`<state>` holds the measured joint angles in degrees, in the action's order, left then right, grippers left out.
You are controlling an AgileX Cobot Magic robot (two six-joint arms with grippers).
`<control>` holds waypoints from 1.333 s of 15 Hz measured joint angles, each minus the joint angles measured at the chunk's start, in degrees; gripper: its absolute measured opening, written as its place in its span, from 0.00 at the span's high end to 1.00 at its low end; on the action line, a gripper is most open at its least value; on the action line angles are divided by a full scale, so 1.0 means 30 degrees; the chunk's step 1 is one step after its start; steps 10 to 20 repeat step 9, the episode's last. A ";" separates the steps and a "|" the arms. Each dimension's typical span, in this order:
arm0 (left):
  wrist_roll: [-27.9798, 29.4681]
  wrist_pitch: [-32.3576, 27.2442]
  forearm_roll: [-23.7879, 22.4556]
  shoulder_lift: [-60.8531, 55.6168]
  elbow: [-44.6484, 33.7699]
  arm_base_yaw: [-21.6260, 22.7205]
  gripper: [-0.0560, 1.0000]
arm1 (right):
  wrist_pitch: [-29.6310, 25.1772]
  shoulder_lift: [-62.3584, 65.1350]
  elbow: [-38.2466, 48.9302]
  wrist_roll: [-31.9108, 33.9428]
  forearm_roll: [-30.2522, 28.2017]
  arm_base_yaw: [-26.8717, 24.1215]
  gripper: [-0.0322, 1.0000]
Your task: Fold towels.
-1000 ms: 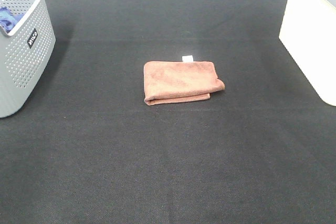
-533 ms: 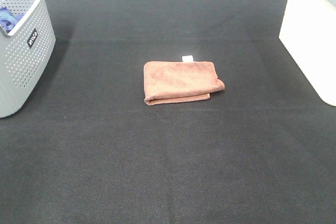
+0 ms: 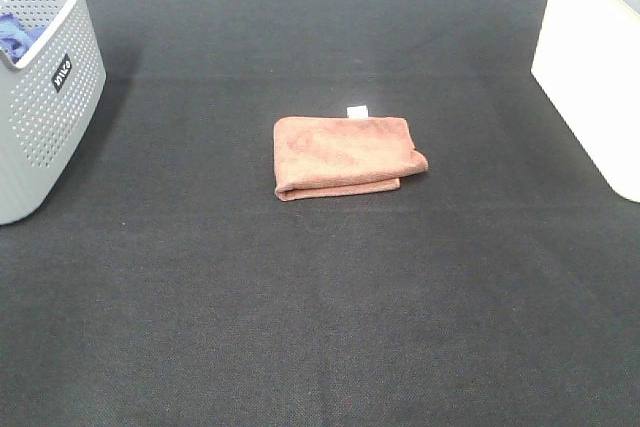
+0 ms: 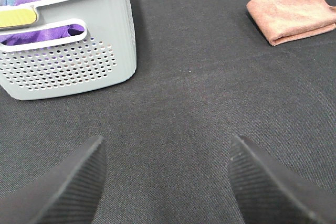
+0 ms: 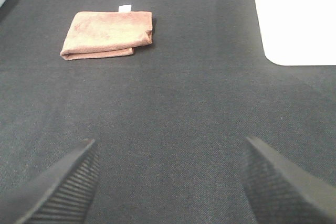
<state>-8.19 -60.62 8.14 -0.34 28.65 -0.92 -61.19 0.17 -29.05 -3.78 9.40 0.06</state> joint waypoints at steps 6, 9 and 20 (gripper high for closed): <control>0.0000 0.0000 0.0000 0.0000 0.0000 0.0000 0.34 | 0.0000 0.0000 0.0000 0.0000 0.0095 0.0000 0.28; 0.0000 0.0000 0.0000 0.0000 0.0000 0.0000 0.34 | 0.0000 0.0000 0.0000 0.0000 0.0095 0.0000 0.28; 0.0000 0.0000 0.0000 0.0000 0.0000 0.0000 0.34 | 0.0000 0.0000 0.0000 0.0000 0.0095 0.0000 0.28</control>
